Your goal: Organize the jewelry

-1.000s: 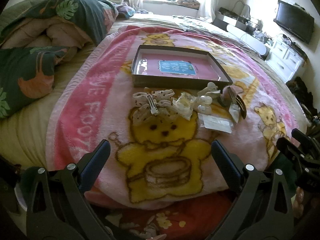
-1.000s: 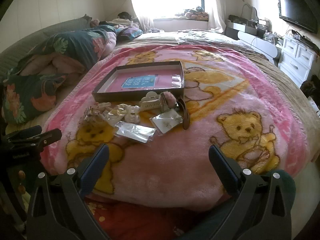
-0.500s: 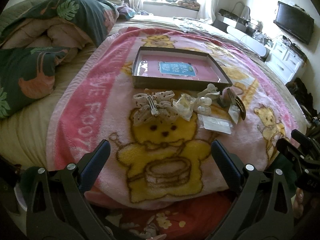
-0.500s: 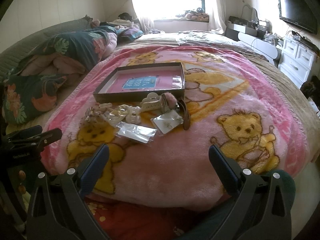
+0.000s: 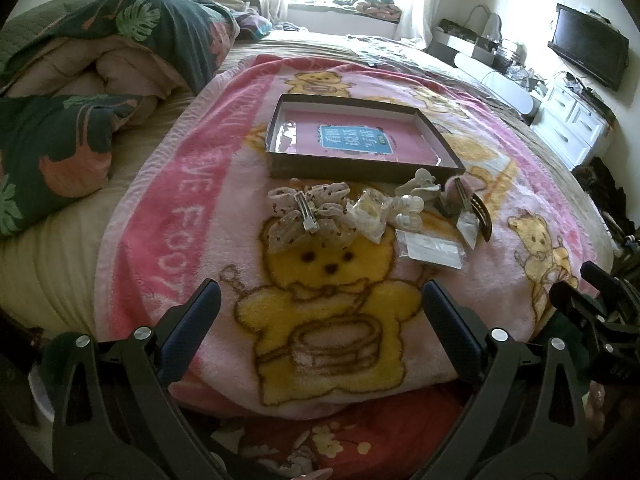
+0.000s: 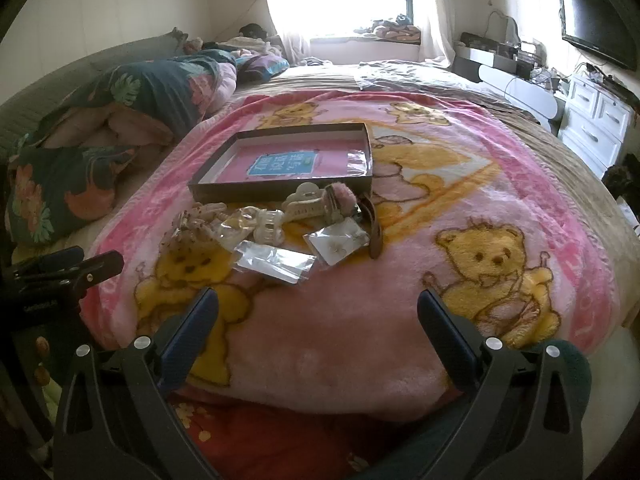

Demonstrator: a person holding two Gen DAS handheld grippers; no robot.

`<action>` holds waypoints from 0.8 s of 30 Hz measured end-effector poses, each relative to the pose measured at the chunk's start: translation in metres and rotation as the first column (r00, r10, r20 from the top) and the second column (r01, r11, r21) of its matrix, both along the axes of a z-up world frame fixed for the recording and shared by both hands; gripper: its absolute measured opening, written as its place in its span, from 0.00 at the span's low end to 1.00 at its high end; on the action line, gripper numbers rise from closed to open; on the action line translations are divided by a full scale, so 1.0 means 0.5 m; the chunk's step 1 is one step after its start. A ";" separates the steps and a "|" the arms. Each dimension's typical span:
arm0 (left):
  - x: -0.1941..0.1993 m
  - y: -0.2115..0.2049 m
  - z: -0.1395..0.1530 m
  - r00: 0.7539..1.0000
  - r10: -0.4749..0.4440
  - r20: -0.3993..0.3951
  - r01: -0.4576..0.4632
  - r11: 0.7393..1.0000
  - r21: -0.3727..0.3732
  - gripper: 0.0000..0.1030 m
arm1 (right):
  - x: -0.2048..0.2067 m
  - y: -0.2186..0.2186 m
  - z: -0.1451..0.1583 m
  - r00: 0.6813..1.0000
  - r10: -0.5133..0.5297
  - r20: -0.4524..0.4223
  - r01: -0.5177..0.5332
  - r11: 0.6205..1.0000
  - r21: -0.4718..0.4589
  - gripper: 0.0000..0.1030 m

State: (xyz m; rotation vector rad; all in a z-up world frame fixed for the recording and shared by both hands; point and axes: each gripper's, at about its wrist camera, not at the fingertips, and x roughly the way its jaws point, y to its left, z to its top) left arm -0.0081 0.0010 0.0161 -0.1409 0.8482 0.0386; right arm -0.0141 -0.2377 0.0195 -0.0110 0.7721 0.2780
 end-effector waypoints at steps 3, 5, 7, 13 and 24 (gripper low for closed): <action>0.001 0.001 -0.003 1.000 0.001 -0.001 -0.001 1.000 -0.002 0.92 | 0.000 0.000 0.000 1.000 0.001 -0.001 -0.001 1.000 -0.001 0.96; 0.001 0.001 -0.002 1.000 0.000 -0.002 0.000 1.000 -0.003 0.92 | 0.001 -0.001 -0.001 1.000 0.001 -0.001 -0.001 1.000 0.000 0.96; 0.001 0.001 -0.003 1.000 0.000 0.000 0.000 1.000 -0.002 0.92 | 0.002 -0.002 -0.002 1.000 0.001 -0.001 -0.001 1.000 0.000 0.96; 0.000 0.001 -0.002 1.000 0.000 0.002 0.000 1.000 -0.003 0.92 | 0.001 0.009 0.001 1.000 0.009 -0.001 -0.009 1.000 0.008 0.96; 0.000 0.002 0.002 1.000 0.005 -0.007 -0.005 1.000 -0.004 0.92 | 0.032 0.011 0.000 0.998 0.061 -0.026 -0.060 0.997 0.040 0.96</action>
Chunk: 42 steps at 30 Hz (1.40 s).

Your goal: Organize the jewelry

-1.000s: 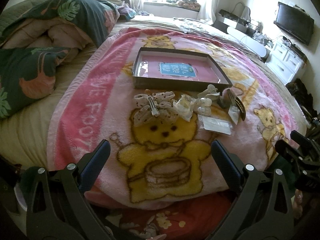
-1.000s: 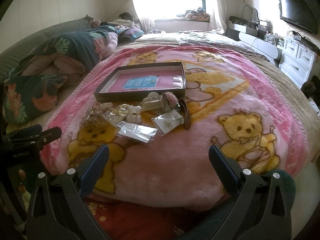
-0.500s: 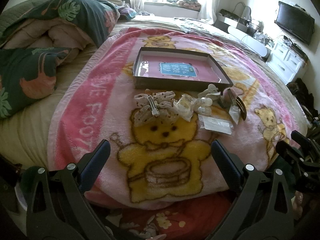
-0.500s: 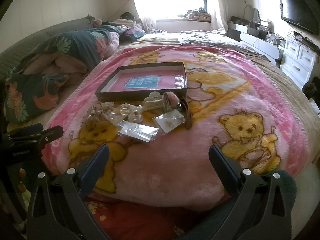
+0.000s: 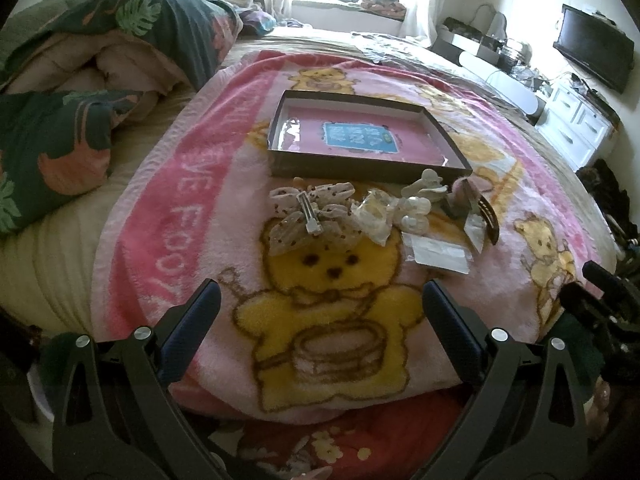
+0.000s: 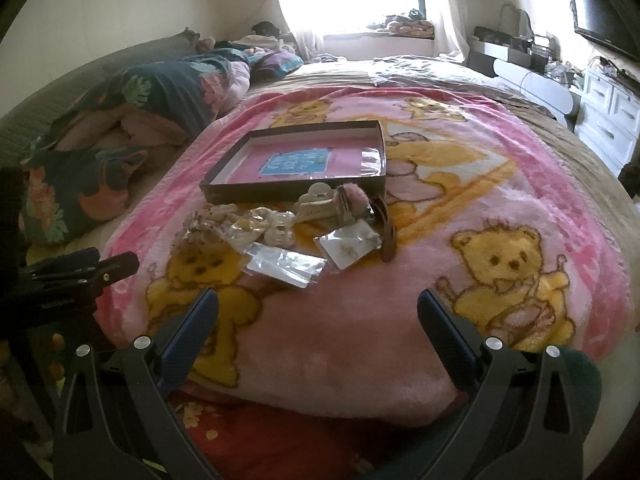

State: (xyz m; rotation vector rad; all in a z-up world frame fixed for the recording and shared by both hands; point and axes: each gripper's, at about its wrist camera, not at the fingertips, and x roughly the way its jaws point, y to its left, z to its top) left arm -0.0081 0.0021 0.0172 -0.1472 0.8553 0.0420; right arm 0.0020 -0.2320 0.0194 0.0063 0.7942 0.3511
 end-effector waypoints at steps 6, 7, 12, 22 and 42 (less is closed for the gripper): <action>0.009 0.026 0.012 0.999 0.035 -0.002 -0.035 0.999 -0.007 0.92 | 0.033 -0.010 0.002 1.000 0.028 -0.009 -0.027 0.999 0.020 0.96; 0.013 0.033 0.009 0.999 0.044 0.000 -0.044 0.999 -0.010 0.92 | 0.041 -0.014 0.002 0.999 0.030 -0.013 -0.029 0.999 0.021 0.96; 0.045 0.074 0.004 0.996 0.089 0.002 -0.089 0.996 -0.014 0.92 | 0.079 -0.015 0.000 0.999 0.045 -0.031 -0.044 0.999 0.030 0.96; 0.105 0.117 0.003 0.993 0.119 -0.016 -0.119 0.993 0.008 0.92 | 0.148 -0.015 0.001 0.998 0.062 -0.022 -0.062 0.998 0.020 0.96; 0.234 0.068 -0.126 0.986 0.018 -0.167 -0.015 1.000 0.020 0.92 | 0.296 0.040 -0.069 0.989 0.134 -0.064 -0.140 0.985 -0.105 0.85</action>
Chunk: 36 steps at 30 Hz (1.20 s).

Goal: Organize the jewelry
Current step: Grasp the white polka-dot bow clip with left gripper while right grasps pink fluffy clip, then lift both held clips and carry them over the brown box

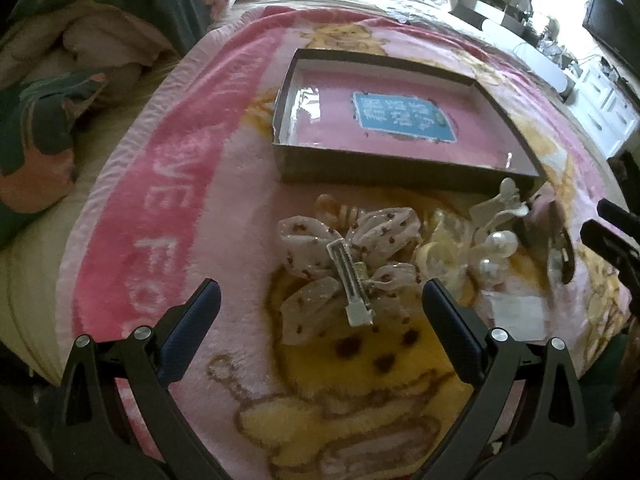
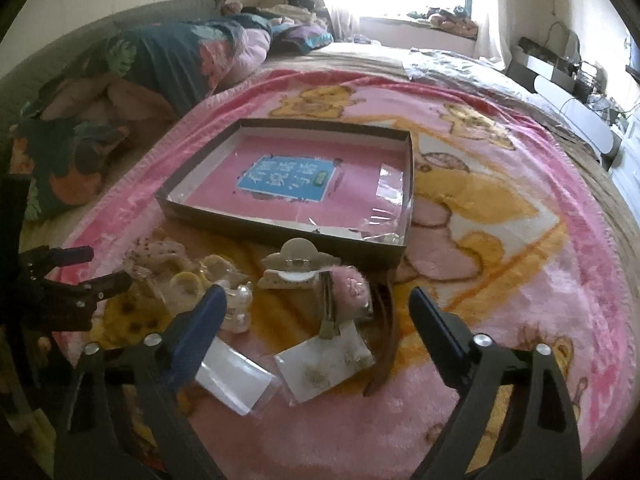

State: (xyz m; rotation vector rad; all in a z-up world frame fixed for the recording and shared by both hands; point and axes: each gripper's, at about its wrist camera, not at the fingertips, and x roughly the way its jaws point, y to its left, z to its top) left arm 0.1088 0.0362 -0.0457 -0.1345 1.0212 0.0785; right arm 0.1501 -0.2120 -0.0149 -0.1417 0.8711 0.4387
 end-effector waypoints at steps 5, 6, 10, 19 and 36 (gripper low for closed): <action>0.016 0.007 -0.021 1.000 0.003 -0.002 -0.003 0.999 -0.051 0.85 | 0.015 0.008 -0.022 1.000 0.007 -0.021 -0.008 1.000 -0.022 0.80; 0.017 0.009 -0.024 1.000 0.003 -0.006 -0.003 0.998 -0.059 0.83 | 0.017 0.011 -0.025 1.000 0.009 -0.025 -0.010 1.000 -0.026 0.76; 0.022 0.010 -0.030 1.000 -0.023 -0.005 0.023 0.996 -0.082 0.55 | 0.031 0.019 -0.037 0.999 0.012 -0.039 -0.014 0.999 -0.039 0.62; 0.000 0.031 -0.006 0.999 -0.024 0.048 0.029 0.993 -0.116 0.26 | 0.058 0.028 -0.069 0.997 0.009 -0.077 -0.015 0.997 -0.072 0.28; -0.002 0.111 0.070 0.993 0.039 0.115 -0.026 0.994 -0.107 0.26 | 0.017 0.044 0.034 0.993 0.111 -0.027 -0.106 0.985 0.135 0.26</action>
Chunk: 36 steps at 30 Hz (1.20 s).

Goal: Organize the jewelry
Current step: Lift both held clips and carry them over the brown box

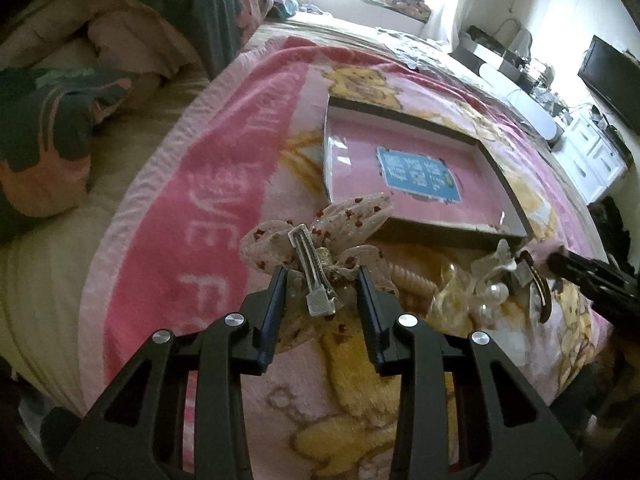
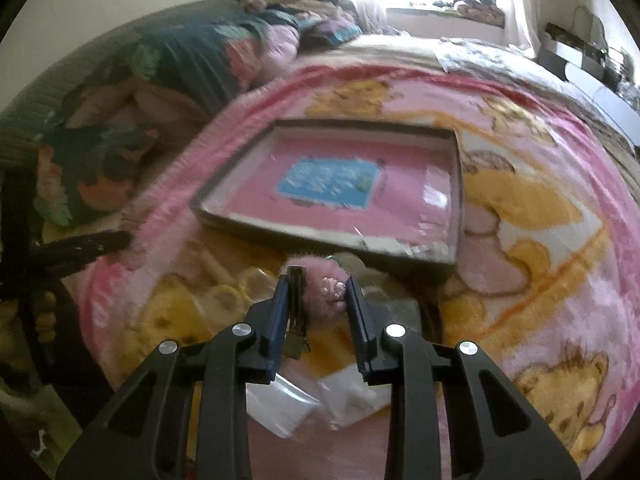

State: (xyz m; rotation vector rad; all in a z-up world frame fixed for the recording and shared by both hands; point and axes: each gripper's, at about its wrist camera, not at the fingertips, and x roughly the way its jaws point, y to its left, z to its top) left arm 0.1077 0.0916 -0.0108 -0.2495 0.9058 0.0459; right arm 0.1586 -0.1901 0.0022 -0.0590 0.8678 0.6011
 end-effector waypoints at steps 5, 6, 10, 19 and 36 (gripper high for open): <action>0.028 -0.008 0.025 1.000 -0.005 0.027 0.005 1.000 0.019 0.26 | 0.009 0.014 0.041 0.999 0.009 0.049 -0.010 0.999 0.034 0.26; 0.035 -0.012 0.031 0.999 -0.010 0.033 0.010 1.000 0.022 0.26 | 0.013 0.015 0.046 0.999 0.006 0.054 -0.008 0.999 0.040 0.26; 0.070 -0.026 0.048 0.999 -0.025 0.048 0.024 0.999 0.033 0.26 | 0.035 0.015 0.062 0.998 -0.004 0.066 -0.001 0.997 0.076 0.26; 0.169 -0.061 0.058 0.997 -0.048 0.053 0.047 0.998 0.030 0.26 | 0.107 -0.003 0.073 0.995 -0.060 0.075 0.052 0.993 0.106 0.26; 0.308 -0.133 -0.044 0.994 -0.094 -0.061 0.098 0.992 0.081 0.28 | 0.225 -0.051 -0.025 0.990 -0.138 -0.012 0.139 0.989 0.052 0.26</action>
